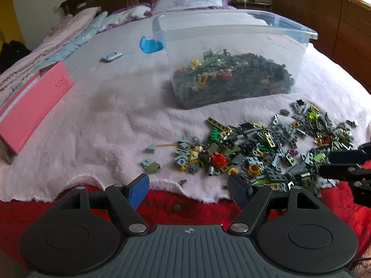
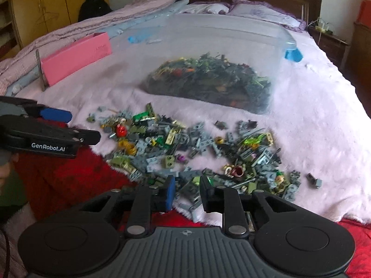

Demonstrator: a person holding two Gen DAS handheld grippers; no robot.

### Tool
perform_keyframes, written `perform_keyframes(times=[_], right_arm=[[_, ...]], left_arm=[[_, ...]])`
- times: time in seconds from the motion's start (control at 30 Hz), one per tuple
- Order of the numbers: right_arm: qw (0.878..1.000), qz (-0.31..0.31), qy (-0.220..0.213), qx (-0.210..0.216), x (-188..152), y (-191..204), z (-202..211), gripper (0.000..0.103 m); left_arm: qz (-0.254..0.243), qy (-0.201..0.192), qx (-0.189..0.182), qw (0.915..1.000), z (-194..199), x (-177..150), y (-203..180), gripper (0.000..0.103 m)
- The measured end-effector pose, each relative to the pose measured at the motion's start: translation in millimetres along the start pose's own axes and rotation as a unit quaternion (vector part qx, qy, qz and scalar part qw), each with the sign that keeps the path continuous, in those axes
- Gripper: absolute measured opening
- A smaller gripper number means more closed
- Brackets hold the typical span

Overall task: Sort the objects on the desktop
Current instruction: 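Move both open tools back down to the loose Lego pile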

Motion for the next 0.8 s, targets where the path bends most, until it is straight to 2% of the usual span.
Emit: perform_keyframes(times=[0.17, 0.37, 0.5, 0.53, 0.6, 0.67, 0.73, 0.8], right_arm=[[1.000, -0.013, 0.008, -0.012, 1.3, -4.5, -5.9, 0.025], [0.999, -0.024, 0.013, -0.021, 0.1, -12.1, -11.8, 0.025], [0.999, -0.024, 0.012, -0.024, 0.1, -12.7, -15.5, 0.025], [0.999, -0.023, 0.011, -0.025, 0.1, -12.8, -16.4, 0.025], [0.999, -0.023, 0.010, -0.025, -0.4, -13.0, -17.8, 0.025], [0.999, -0.024, 0.010, -0.026, -1.0, -13.2, -19.2, 0.025], [0.999, -0.024, 0.010, -0.025, -1.7, -13.5, -19.8, 0.025], [0.999, -0.026, 0.009, -0.025, -2.0, -14.2, -20.0, 0.025]], left_arm=[[-0.005, 0.007, -0.009, 0.9999, -2.1, -2.1, -5.2, 0.080], [-0.024, 0.010, -0.021, 0.9994, -5.4, -3.7, -14.2, 0.080], [-0.037, 0.003, -0.043, 0.9984, -5.8, -2.5, -22.7, 0.077], [-0.042, 0.000, -0.050, 0.9979, -5.5, -2.1, -25.6, 0.072], [-0.055, -0.004, -0.060, 0.9967, -4.9, -1.0, -32.1, 0.056], [-0.070, -0.001, -0.072, 0.9950, -6.7, 0.2, -39.7, 0.031], [-0.076, 0.006, -0.087, 0.9933, -10.8, -0.2, -45.2, 0.020], [-0.079, 0.011, -0.098, 0.9920, -14.2, -0.7, -48.8, 0.020]])
Point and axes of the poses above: each gripper's, at about its wrist camera, not at the fingertips, and z roughly against the way its jaws point, y to its left, x to its top, the point moved 2 cm from there along -z, roughly the way its jaws point, and after that the axes turned 15 degrees about -z, right-handed, at the moved point
